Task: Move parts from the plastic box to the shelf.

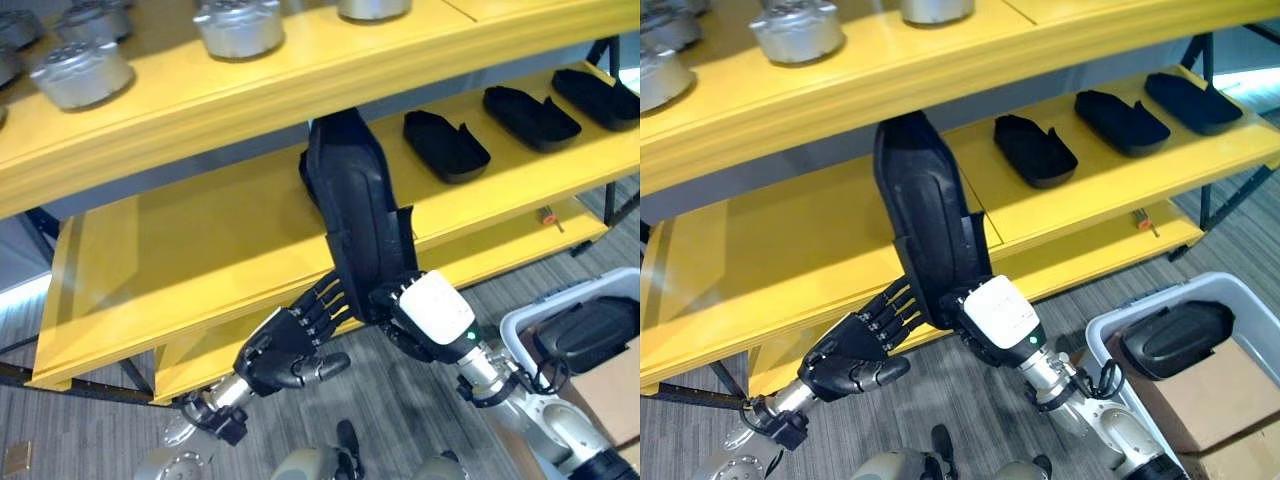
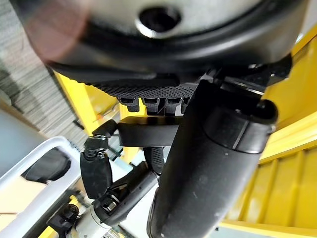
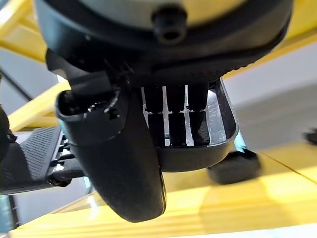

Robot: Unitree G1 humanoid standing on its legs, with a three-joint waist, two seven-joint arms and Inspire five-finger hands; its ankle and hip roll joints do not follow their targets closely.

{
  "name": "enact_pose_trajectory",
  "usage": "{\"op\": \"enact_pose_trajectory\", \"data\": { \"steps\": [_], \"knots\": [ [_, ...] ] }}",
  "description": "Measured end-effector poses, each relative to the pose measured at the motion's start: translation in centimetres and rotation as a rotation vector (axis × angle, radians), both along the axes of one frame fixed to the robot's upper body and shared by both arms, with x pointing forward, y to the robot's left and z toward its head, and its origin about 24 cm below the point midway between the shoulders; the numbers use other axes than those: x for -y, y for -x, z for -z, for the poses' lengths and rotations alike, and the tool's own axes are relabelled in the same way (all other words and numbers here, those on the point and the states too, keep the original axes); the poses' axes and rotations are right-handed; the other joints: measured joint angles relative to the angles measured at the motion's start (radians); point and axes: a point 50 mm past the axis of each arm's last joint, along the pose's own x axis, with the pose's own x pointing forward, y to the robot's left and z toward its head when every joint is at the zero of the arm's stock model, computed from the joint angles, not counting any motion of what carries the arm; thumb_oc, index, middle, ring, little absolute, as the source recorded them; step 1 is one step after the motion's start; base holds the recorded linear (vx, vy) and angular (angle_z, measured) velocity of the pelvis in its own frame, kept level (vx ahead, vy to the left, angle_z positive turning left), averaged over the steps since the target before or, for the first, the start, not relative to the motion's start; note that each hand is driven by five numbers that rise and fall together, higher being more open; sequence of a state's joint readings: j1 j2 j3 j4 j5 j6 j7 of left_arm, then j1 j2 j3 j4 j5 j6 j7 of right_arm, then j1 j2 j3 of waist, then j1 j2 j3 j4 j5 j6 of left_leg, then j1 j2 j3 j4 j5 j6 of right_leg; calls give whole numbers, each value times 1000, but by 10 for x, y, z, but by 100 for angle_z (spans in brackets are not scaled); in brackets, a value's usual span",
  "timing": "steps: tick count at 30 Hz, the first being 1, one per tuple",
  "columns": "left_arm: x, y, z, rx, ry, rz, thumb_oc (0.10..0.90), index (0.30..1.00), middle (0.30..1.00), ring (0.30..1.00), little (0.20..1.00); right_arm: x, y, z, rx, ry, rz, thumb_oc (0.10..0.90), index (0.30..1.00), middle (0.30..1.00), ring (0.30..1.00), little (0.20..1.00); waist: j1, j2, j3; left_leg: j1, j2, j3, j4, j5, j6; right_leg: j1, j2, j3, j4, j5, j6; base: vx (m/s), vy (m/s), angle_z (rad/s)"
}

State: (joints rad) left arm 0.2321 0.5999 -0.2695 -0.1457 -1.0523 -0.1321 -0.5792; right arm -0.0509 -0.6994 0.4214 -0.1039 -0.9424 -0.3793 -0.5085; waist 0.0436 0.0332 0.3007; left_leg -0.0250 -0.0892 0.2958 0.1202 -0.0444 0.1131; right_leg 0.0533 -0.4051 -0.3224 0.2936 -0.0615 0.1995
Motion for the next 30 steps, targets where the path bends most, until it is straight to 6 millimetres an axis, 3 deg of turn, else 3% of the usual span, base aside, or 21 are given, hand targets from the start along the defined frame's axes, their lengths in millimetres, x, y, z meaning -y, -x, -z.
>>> {"op": "enact_pose_trajectory", "data": {
  "steps": [1, 2, 3, 5, 6, 7, 8, 9, 11, 13, 14, 15, 17, 19, 21, 22, 24, 25, 26, 28, 30],
  "knots": [
    [1, -1, 2, -3, 10, 6, 900, 1000, 1000, 1000, 1000, 0, 2, 5, -12, -13, 19, 400, 300, 300, 300, 300, -17, 9, -4, 2, -17, -95, -3, 19, 22, -5, 15, 41, 85, 1, -31, 125, 25, 170],
    [2, -2, 3, -5, 11, 13, 900, 1000, 1000, 1000, 1000, 1, 5, 12, -34, -19, 33, 400, 300, 300, 300, 300, -36, 7, -6, 21, -14, -150, -47, 45, 34, -37, 49, 141, 165, -60, -55, 82, 0, 170],
    [-5, 1, 3, -4, 0, 2, 900, 1000, 1000, 1000, 1000, -2, 6, 14, -26, 4, 16, 400, 300, 300, 300, 300, 7, -2, -12, 30, -9, -164, -85, 64, 31, -98, 95, 176, 194, -108, -55, 119, -49, 124],
    [-20, 6, 2, -17, -45, -28, 900, 1000, 1000, 1000, 1000, -8, 6, 15, -9, 34, -20, 400, 300, 300, 300, 300, 35, -11, -18, 34, 2, -212, -117, 89, 16, -187, 297, 181, 193, -164, -121, 101, -74, 75],
    [-18, 5, 2, -17, -40, -28, 900, 1000, 1000, 1000, 1000, -10, 6, 14, -1, 41, -29, 400, 300, 300, 300, 300, 30, -4, -21, 34, -3, -264, -120, 108, -3, -203, 407, 234, 129, -159, -178, 53, -47, 178],
    [-10, -1, -1, -4, -31, 5, 900, 1000, 1000, 1000, 1000, -7, 5, 15, -1, 51, -14, 400, 300, 300, 300, 300, -33, 13, -28, 22, -8, -345, -147, 128, -4, -220, 512, 377, 32, -121, -195, 67, -92, 192],
    [-6, -3, -2, -3, -30, 19, 900, 1000, 1000, 1000, 1000, -3, 4, 16, -4, 62, -12, 400, 300, 300, 300, 300, -37, 10, -35, 31, -31, -343, -160, 137, 3, -223, 493, 403, 1, -30, -202, 98, -164, 170],
    [-7, 0, 1, -20, -30, 17, 900, 1000, 1000, 1000, 1000, 1, 2, 22, -18, 67, -1, 400, 300, 300, 300, 300, -25, 36, -57, 21, -31, -353, -163, 130, -9, -218, 488, 384, -39, 15, -233, 99, -180, 48],
    [-8, -3, -3, 2, -43, 34, 900, 1000, 1000, 1000, 1000, 11, 3, 28, -44, 120, 1, 400, 300, 300, 300, 300, -15, 40, -68, 0, -13, -334, -97, 75, -46, -176, 484, 331, -102, 30, -254, 19, -112, 32],
    [-9, -8, -9, 29, -54, 55, 900, 1000, 1000, 1000, 1000, 12, 1, 27, -36, 139, -2, 400, 300, 300, 300, 300, -19, 25, -68, -58, 28, -232, 66, -6, -69, -165, 460, 276, -97, 31, -308, -32, -20, 89],
    [-2, -16, -12, 51, -44, 79, 900, 1000, 1000, 1000, 1000, 8, -6, 23, -12, 156, 2, 400, 300, 300, 300, 300, -35, 0, -69, -122, 84, -158, 260, -73, -119, -164, 416, 208, -93, 24, -308, 79, 120, 127],
    [1, -20, -15, 70, -39, 88, 900, 1000, 1000, 1000, 1000, 6, -14, 19, 5, 170, 4, 400, 300, 300, 300, 300, -42, -2, -69, -122, 116, -145, 266, -87, -129, -165, 411, 204, -92, 22, -305, 141, 154, 109],
    [1, -25, -17, 83, -42, 82, 900, 1000, 1000, 1000, 1000, 4, -26, 19, 4, 166, 22, 400, 300, 300, 300, 300, -37, 1, -68, -49, 163, -192, 138, -85, -139, -146, 412, 218, -112, 22, -291, 232, 256, 24],
    [-1, -22, -8, 35, -50, 70, 900, 1000, 1000, 1000, 1000, 12, -29, 27, -40, 171, 58, 400, 300, 300, 300, 300, -25, 0, -66, 39, 197, -336, -55, -53, -187, -62, 402, 289, -189, 40, -253, 215, 341, -57],
    [6, -26, -7, 46, -11, 83, 900, 1000, 1000, 1000, 1000, 20, -29, 26, -46, 186, 72, 400, 300, 300, 300, 300, -47, 36, -56, -43, 292, -383, -133, 51, -257, -48, 384, 321, -184, 19, -217, 183, 451, -67],
    [12, -30, -6, 51, 18, 96, 900, 1000, 1000, 1000, 1000, 30, -30, 28, -67, 215, 104, 400, 300, 300, 300, 300, -42, 46, -41, -109, 319, -321, -85, 73, -249, -57, 346, 295, -164, 8, -209, 172, 412, -36],
    [12, -29, -6, 50, 6, 126, 900, 1000, 1000, 1000, 1000, 32, -25, 34, -108, 192, 134, 400, 300, 300, 300, 300, -44, 49, -40, -125, 272, -226, 28, 43, -197, -38, 240, 253, -159, 4, -160, 242, 450, -49],
    [14, -29, -8, 55, 4, 150, 900, 1000, 1000, 1000, 1000, 37, -16, 41, -140, 173, 166, 400, 300, 300, 300, 300, -62, 78, -54, -80, 221, -198, 58, 13, -143, 0, 206, 229, -172, -3, -123, 234, 373, -25],
    [14, -30, -11, 68, 0, 167, 900, 1000, 1000, 1000, 1000, 37, -11, 47, -160, 151, 192, 400, 300, 300, 300, 300, -73, 83, -62, -54, 185, -216, 21, 60, -169, 14, 179, 234, -164, -8, -77, 218, 336, 7],
    [13, -31, -15, 79, -6, 170, 900, 1000, 1000, 1000, 1000, 33, -4, 56, -196, 129, 205, 400, 300, 300, 300, 300, -75, 47, -64, -26, 98, -214, -38, 80, -125, 18, 113, 231, -173, -14, -87, 122, 201, 28],
    [9, -28, -17, 82, -34, 179, 900, 1000, 1000, 1000, 1000, 30, -3, 59, -207, 117, 223, 400, 300, 300, 300, 300, -59, 38, -65, -13, 51, -206, -81, 105, -82, 25, 108, 212, -187, 5, -89, 131, 204, 11]
  ]
}}
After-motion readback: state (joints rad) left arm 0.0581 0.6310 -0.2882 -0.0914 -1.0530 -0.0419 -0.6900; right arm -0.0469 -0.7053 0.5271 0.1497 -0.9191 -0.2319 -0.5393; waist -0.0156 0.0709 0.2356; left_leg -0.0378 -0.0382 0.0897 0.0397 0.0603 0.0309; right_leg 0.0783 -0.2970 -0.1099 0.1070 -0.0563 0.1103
